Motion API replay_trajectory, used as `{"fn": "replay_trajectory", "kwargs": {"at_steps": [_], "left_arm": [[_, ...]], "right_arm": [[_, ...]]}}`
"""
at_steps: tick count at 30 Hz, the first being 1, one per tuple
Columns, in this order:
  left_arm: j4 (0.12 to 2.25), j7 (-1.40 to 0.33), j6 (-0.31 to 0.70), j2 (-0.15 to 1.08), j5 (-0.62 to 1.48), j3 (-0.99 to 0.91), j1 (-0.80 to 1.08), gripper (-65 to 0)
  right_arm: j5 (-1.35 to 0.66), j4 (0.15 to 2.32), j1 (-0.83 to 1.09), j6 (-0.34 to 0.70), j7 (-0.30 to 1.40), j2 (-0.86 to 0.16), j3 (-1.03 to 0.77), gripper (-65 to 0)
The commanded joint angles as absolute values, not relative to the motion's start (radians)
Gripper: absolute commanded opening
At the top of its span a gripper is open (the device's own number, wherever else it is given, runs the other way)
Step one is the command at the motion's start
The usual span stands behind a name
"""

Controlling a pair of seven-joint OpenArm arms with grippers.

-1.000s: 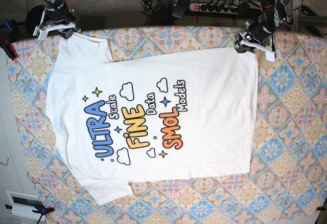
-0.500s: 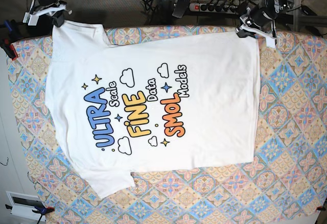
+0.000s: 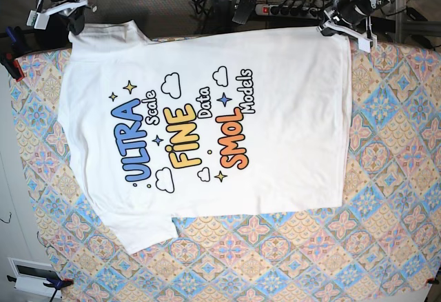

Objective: Fold the T-shirt properly

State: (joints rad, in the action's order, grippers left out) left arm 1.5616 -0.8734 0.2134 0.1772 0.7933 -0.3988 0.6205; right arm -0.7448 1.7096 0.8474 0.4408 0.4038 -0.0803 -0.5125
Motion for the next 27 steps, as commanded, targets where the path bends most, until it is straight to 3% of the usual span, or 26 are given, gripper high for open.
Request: {"fn": "replay_trajectory", "kwargs": {"at_steps": [1,8,15,21,27], "left_arm": [[1.575,-0.865,0.216,0.191,0.803,-0.404,0.625,-65.0],[1.71,-0.863,0.216,0.191,0.803,-0.406,0.599,-65.0],[1.719,-0.871,0.216,0.185,0.803,-0.404,0.493,-65.0],[1.713,-0.871,0.213,0.185,0.796,-0.403,0.395,-65.0],[1.56,-0.872,0.211,0.183,0.797,-0.401,0.265,-65.0]], "right_arm": [[-0.757,1.741,0.865,0.449,0.386,-0.084,-0.519,-64.8],[-0.757,1.797,0.854,0.449,0.389,-0.084,-0.515,-64.8],[-0.757,1.791,0.631,0.449,0.51,-0.085,-0.509,-64.8],[-0.757,1.788,0.513,0.449,0.542,-0.085,-0.503,-64.8],[-0.756,1.727,0.363,0.449,0.619,-0.087,-0.503,-64.9]]}}
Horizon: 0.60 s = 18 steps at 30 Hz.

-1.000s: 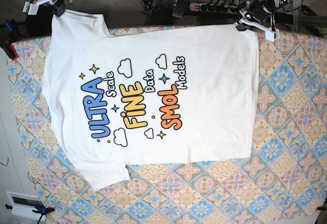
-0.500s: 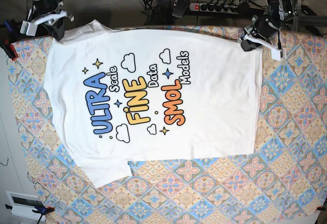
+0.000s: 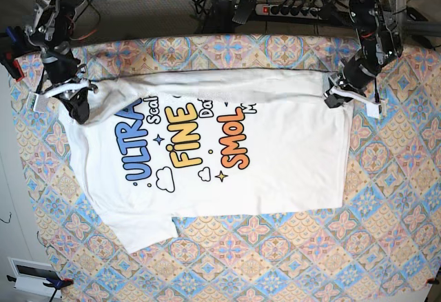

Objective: Fold the T-shirt properly

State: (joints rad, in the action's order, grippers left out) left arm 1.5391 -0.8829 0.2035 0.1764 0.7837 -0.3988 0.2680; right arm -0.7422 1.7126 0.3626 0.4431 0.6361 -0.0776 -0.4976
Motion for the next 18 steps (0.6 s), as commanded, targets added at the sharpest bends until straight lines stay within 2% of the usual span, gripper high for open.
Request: {"fn": "replay_trajectory", "kwargs": {"at_steps": [1,9,18], "left_arm": [[1.532,-0.872,0.211,0.183,0.8,-0.401,0.251,-65.0],[1.38,-0.865,0.211,0.176,0.799,-0.403,0.127,-65.0],[1.343,-0.863,0.208,0.17,0.797,-0.404,0.042,-65.0]], "right_arm": [[-0.756,1.71,0.338,0.449,0.624,-0.087,-0.501,-64.9],[-0.756,1.544,0.177,0.449,0.624,-0.09,-0.455,-64.9],[-0.756,1.383,0.038,0.449,0.616,-0.09,-0.415,-64.9]]}}
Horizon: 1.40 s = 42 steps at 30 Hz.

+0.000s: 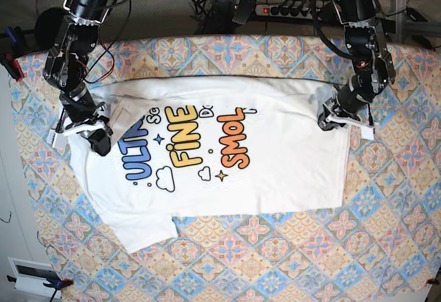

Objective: Fold the T-shirt properly

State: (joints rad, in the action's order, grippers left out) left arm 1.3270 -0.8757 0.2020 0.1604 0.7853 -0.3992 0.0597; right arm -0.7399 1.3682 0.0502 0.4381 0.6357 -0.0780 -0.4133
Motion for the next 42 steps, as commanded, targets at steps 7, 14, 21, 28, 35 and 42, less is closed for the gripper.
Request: {"fn": "replay_trajectory", "kwargs": {"at_steps": [7,14,21,28,35,42], "left_arm": [[1.343,-0.825,0.206,0.17,0.796,-0.404,0.044,-65.0],[1.28,-0.768,0.206,0.177,0.796,-0.406,0.064,-65.0],[1.279,-0.723,0.205,0.177,0.796,-0.407,0.074,-65.0],[1.279,-0.733,0.205,0.174,0.792,-0.475,0.081,-65.0],[1.277,-0.733,0.205,0.171,0.792,-0.473,0.094,-65.0],[1.279,-0.832,0.205,0.176,0.796,-0.481,0.091,-41.1]], "right_arm": [[-0.756,1.325,-0.01,0.449,0.616,-0.09,-0.415,-65.0],[-0.756,1.323,-0.004,0.449,0.615,-0.09,-0.427,-65.0],[-0.754,1.323,-0.002,0.449,0.615,-0.09,-0.489,-65.0],[-0.754,1.323,0.001,0.449,0.615,-0.09,-0.526,-65.0],[-0.754,1.323,0.01,0.449,0.615,-0.09,-0.515,-64.6],[-0.754,1.331,0.041,0.449,0.619,-0.091,-0.45,-47.3]]}}
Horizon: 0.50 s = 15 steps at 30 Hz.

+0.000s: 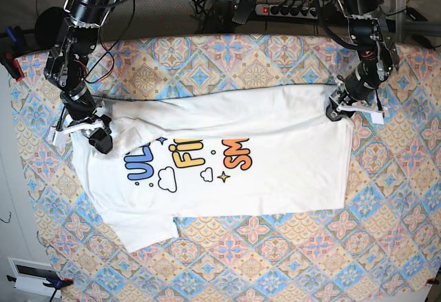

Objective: Fold the T-shirt properly

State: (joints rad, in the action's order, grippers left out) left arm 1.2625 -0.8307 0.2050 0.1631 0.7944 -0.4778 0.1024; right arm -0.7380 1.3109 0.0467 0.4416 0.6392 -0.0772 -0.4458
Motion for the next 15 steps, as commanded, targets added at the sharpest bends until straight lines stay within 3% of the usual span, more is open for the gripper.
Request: {"fn": "replay_trajectory", "kwargs": {"at_steps": [1,3,5,15], "left_arm": [[1.28,-0.84,0.205,0.176,0.797,-0.483,0.09,-34.9],[1.285,-0.845,0.209,0.177,0.803,-0.484,0.096,-24.8],[1.288,-0.862,0.213,0.177,0.805,-0.498,0.116,-21.7],[1.511,-0.993,0.213,0.176,0.928,-0.567,0.272,-30.0]], "right_arm": [[-0.754,1.334,0.047,0.449,0.619,-0.091,-0.45,-44.4],[-0.754,1.354,0.05,0.449,0.622,-0.091,-0.458,-42.2],[-0.754,1.371,0.071,0.449,0.621,-0.091,-0.46,-42.2],[-0.759,1.495,0.22,0.449,0.624,-0.091,-0.53,-42.2]]}}
